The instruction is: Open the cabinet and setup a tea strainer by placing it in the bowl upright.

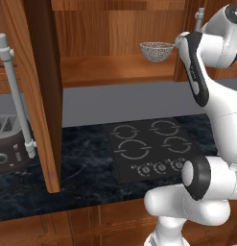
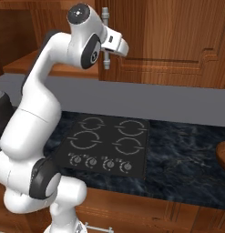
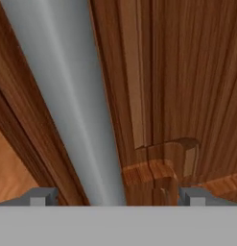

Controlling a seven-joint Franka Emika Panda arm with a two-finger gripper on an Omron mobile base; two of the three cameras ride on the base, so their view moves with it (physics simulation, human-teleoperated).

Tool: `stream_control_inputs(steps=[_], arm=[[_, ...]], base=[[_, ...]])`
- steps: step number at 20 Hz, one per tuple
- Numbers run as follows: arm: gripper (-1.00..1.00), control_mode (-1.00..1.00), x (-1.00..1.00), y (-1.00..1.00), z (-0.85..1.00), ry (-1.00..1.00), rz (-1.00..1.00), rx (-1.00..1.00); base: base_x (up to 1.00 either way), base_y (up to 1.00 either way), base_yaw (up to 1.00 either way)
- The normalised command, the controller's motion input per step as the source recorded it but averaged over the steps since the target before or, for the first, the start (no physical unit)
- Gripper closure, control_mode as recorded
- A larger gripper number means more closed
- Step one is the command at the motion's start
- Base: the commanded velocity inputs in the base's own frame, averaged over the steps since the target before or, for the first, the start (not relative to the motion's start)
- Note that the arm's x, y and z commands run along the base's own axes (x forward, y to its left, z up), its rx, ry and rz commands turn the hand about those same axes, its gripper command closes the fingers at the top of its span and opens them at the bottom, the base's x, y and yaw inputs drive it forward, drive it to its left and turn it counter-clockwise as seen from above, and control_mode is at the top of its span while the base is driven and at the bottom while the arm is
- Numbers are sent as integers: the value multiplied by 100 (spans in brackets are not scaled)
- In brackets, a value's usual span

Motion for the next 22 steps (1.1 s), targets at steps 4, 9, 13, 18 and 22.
stream_control_inputs(steps=[4,9,13,18,22], arm=[[-100,-100,26,-18,-2,0,0,0],[-100,-100,18,0,-3,-1,0,0],[-100,-100,28,0,-6,-2,0,0],[-100,-100,72,0,-18,-6,0,0],[-100,-100,80,3,-11,-5,0,0]], base=[[0,0,0],[0,0,0],[0,0,0],[0,0,0],[0,0,0]])
